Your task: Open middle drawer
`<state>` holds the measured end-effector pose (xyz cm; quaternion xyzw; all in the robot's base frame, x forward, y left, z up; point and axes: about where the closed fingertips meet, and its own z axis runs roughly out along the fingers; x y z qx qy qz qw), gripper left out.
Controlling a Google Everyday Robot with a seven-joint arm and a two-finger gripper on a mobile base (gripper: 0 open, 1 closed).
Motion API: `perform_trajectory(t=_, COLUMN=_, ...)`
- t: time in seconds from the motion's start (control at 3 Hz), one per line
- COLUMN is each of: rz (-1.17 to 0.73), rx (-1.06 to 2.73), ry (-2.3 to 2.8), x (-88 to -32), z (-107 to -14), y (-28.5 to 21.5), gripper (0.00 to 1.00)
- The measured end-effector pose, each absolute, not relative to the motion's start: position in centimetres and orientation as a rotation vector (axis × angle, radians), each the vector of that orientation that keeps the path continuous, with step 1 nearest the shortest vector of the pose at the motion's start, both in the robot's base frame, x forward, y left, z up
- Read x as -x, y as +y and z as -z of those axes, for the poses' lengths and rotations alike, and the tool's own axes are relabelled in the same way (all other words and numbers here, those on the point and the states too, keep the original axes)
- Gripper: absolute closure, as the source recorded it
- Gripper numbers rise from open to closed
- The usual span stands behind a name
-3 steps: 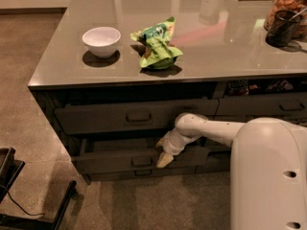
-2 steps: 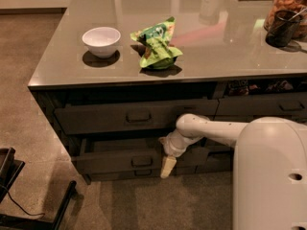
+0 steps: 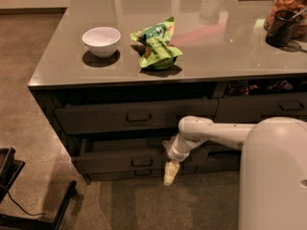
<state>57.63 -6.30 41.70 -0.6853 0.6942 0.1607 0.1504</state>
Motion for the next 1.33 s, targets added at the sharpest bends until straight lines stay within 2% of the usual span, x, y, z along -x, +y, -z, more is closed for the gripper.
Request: perform_trajectory(t=1.33, rz=-0.713, rx=1.877, ry=2.193, x=-51.3, z=-43.4, y=-9.0, gripper=0.00)
